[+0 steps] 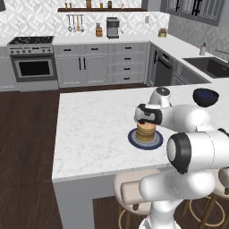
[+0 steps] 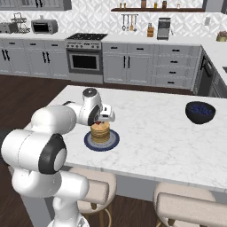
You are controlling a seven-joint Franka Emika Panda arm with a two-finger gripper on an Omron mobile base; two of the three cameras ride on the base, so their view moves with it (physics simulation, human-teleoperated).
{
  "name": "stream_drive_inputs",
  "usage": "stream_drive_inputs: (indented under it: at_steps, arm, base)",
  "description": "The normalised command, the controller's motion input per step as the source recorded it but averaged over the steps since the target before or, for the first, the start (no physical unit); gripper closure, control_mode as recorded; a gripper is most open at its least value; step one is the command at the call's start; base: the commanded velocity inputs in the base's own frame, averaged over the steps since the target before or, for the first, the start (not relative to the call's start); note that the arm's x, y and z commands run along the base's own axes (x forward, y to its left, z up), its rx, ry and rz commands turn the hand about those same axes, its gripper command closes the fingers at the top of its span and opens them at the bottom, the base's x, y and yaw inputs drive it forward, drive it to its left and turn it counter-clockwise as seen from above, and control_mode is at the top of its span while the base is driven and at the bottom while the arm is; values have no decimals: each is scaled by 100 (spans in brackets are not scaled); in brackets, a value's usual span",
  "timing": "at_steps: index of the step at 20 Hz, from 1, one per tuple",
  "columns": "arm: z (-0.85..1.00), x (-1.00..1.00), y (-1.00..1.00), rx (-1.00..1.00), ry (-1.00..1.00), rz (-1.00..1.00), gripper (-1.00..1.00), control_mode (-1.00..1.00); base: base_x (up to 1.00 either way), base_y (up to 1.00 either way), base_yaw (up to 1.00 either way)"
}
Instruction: Take the strawberry from the fridge and place it on top of the pancake, located on the dining counter.
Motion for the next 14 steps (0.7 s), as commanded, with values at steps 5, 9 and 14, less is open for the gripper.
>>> stream_drive_inputs:
  at_steps: [5, 9, 14]
  arm:
    - [-20, 17, 0, 0, 1, -1, 100, -100]
    - [-20, 6, 0, 0, 0, 0, 100, -100]
    - [-16, 0, 0, 0, 0, 0, 100, -100]
  base:
    - [0, 0, 0]
    - [0, 0, 0]
    - [0, 0, 0]
